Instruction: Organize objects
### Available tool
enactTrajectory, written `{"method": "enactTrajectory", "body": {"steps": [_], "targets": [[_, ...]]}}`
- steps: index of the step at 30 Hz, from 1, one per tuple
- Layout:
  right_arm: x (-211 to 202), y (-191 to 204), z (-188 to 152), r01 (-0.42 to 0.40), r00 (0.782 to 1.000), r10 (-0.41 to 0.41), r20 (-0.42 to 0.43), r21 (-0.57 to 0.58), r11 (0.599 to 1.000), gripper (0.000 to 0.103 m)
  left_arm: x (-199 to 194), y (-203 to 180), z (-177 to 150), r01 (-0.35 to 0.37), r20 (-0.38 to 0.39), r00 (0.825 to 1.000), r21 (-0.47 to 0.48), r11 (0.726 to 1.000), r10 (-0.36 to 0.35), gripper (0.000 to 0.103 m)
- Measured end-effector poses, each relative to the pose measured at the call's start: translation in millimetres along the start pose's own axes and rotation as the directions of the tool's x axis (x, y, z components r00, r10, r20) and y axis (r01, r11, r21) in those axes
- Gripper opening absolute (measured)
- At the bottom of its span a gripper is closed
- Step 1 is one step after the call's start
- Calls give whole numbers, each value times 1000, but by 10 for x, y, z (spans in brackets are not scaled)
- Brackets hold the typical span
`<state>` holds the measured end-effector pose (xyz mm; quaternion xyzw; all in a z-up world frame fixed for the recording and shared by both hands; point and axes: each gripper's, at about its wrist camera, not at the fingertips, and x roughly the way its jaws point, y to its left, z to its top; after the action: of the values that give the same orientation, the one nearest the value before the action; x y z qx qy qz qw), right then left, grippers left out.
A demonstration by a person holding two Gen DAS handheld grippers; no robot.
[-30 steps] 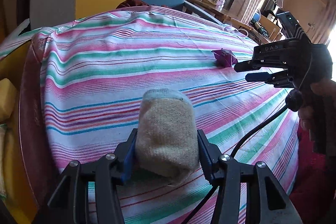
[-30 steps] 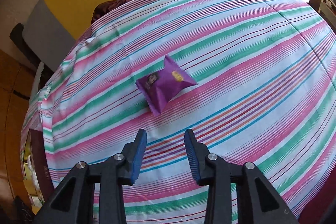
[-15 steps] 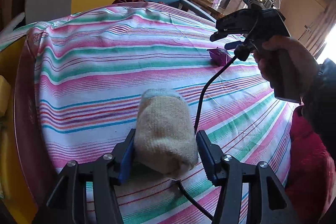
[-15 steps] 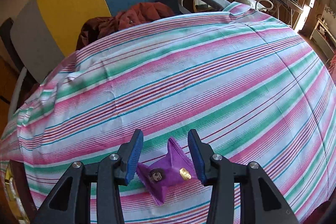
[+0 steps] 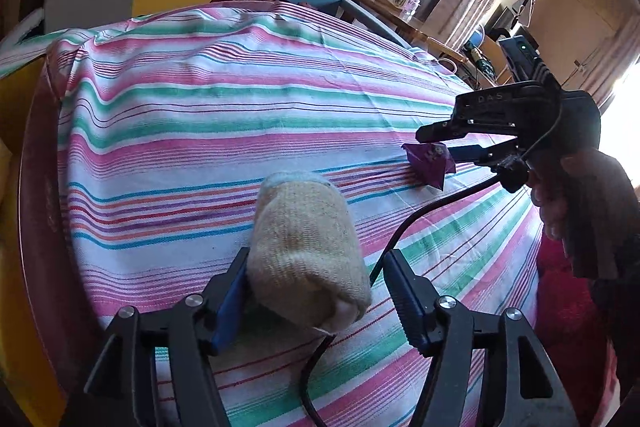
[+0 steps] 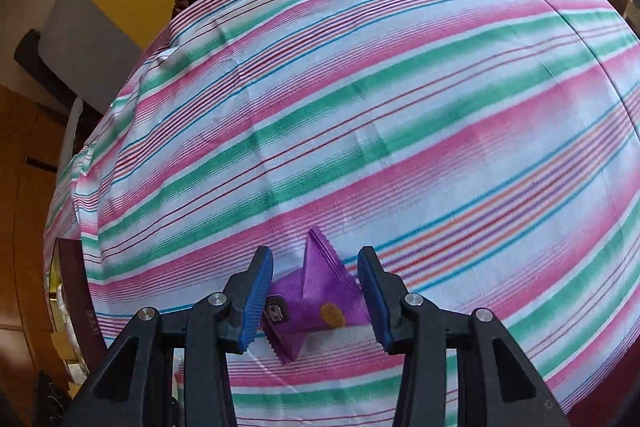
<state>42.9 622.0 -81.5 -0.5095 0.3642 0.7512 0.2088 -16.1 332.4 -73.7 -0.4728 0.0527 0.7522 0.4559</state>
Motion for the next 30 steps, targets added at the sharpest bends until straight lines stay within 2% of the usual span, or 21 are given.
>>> {"method": "enactTrajectory", "body": {"steps": [2,5,7,10,14,16,18,20,21,23,24,26,29,30], "targets": [[-136,-92,-94,-17,999,15,43,47,999,44,-3,-12,-11,0,0,1000,6,1000,0,68],[-204,-127,-147,-36,998,31,62,70,997,44,-5,-25,-24,-3,-2,1000,15,1000,3,68],[-226,-156,-225,-83,996,78,54,105,991,46,-8,-18,-19,2,-3,1000,7,1000,-2,69],[-104,-194,-344,-200,979,201,17,216,956,53,-15,3,-6,0,-8,1000,-10,1000,0,69],[-41,-210,-319,-228,974,220,60,278,933,59,-55,-6,-15,-5,-7,1000,-5,1000,5,69],[23,-203,-271,-196,980,177,93,281,939,59,-75,-8,-12,3,-12,1000,-13,1000,-3,72],[38,-149,-200,-148,987,131,95,199,969,58,-97,-2,-3,7,-12,1000,-22,1000,-8,73],[22,-73,-166,-32,995,23,95,95,995,42,-115,-3,6,2,-11,1000,-19,1000,-3,73],[24,5,-167,8,995,-11,96,30,1000,41,-125,-2,12,1,-12,1000,-20,1000,-2,73],[69,173,-199,79,995,-72,69,-99,992,41,-152,10,26,3,-18,1000,-26,1000,-4,74],[69,173,-199,79,995,-72,69,-99,992,41,-167,11,34,2,-18,1000,-24,1000,-3,75],[103,320,-275,151,988,-140,68,-209,966,41,-205,10,55,-9,-18,1000,-7,1000,9,75],[70,325,-303,181,983,-171,59,-240,954,39,-259,13,101,-27,-16,1000,6,1000,27,75],[70,325,-303,181,983,-171,59,-240,954,35,-268,7,118,-31,-18,999,14,999,31,75]]}}
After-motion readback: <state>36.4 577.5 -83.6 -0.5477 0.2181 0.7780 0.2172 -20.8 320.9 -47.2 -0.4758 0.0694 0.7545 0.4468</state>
